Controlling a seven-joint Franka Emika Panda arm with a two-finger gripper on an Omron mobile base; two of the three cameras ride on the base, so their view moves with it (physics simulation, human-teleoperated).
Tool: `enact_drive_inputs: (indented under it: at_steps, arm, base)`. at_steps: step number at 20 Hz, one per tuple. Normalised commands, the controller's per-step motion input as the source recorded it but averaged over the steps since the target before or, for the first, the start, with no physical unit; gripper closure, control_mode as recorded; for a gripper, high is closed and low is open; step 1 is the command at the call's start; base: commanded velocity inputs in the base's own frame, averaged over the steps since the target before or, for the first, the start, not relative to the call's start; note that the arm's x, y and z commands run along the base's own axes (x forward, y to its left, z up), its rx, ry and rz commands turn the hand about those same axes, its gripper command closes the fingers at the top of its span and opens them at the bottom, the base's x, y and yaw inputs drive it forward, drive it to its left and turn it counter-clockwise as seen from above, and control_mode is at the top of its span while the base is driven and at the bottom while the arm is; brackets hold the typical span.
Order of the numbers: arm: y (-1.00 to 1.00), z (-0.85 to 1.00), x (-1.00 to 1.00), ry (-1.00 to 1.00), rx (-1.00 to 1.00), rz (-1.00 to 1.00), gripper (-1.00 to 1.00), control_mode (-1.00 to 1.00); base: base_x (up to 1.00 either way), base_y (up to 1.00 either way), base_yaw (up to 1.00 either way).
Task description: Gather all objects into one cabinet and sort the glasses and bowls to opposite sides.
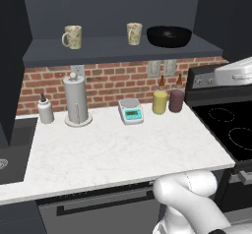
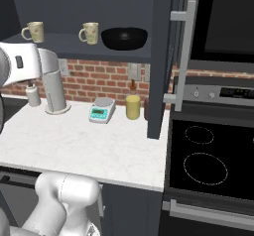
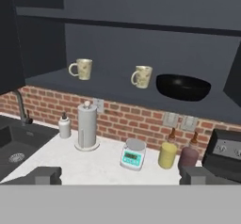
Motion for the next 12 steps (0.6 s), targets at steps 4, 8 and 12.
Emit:
enact_drive_inputs:
  at_steps: [4,8,12]
  arm:
    - [-0.08,-0.11,-0.16,0.0,0.0,0.0,-1.0,-1.0]
    - [-0.14,-0.23,-0.08,0.0,0.0,0.0,-1.0,-1.0]
    - [-0.25,-0.18,-0.02,0.01,0.0,0.0,-1.0,-1.0]
  base:
    - [0.0,0.0,0.0]
    - [0.0,0.0,0.0]
    - [0.0,0.0,0.0]
